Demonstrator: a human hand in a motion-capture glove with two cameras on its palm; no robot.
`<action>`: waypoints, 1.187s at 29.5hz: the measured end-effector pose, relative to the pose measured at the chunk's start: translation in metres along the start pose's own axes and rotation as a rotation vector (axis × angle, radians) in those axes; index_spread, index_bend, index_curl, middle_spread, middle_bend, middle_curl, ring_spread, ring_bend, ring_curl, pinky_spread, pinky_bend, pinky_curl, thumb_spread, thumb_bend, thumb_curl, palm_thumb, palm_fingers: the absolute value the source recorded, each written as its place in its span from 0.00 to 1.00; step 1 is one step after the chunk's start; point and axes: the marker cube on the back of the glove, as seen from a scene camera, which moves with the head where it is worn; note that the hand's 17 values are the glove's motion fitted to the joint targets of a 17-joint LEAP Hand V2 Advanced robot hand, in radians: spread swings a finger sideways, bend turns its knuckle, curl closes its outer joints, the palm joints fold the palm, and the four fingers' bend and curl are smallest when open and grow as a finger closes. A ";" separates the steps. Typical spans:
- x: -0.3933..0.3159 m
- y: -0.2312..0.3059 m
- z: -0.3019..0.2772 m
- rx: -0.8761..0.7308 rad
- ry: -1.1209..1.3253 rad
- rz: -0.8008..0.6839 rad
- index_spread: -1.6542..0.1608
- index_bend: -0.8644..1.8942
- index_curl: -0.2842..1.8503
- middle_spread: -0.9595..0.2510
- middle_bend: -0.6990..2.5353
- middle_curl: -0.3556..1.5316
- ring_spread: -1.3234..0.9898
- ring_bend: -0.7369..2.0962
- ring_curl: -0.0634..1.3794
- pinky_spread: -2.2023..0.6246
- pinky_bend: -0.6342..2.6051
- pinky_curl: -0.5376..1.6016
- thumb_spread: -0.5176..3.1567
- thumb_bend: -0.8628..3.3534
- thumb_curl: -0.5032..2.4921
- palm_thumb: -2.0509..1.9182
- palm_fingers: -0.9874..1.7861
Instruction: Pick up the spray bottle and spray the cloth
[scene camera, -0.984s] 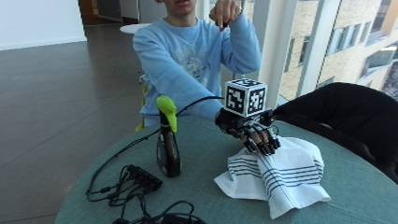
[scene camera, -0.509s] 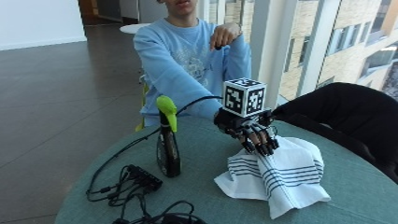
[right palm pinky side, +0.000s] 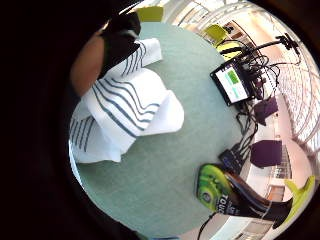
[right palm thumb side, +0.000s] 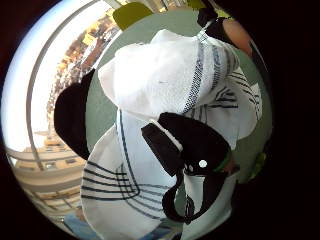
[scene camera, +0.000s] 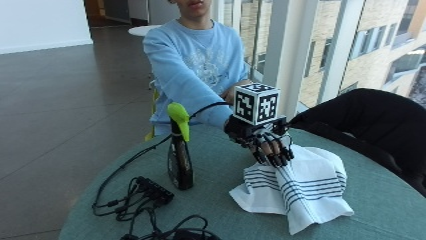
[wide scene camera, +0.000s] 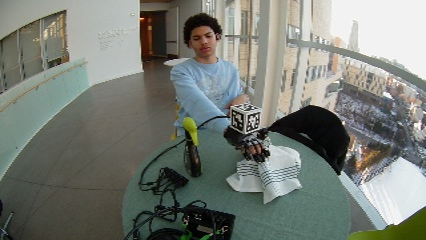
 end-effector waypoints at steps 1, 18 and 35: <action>0.000 0.000 0.000 0.001 0.001 0.001 0.71 0.38 0.28 0.74 0.30 0.35 0.57 0.33 0.20 0.85 0.25 0.36 0.44 0.22 0.22 0.62 0.58; 0.003 0.028 -0.020 -0.009 -0.132 -0.034 0.70 0.38 0.30 0.74 0.29 0.37 0.57 0.33 0.22 0.85 0.25 0.37 0.45 0.20 0.23 0.63 0.57; 0.060 0.207 -0.044 0.133 -0.287 -0.070 0.69 0.37 0.29 0.74 0.28 0.38 0.58 0.33 0.23 0.86 0.26 0.39 0.46 0.20 0.25 0.65 0.57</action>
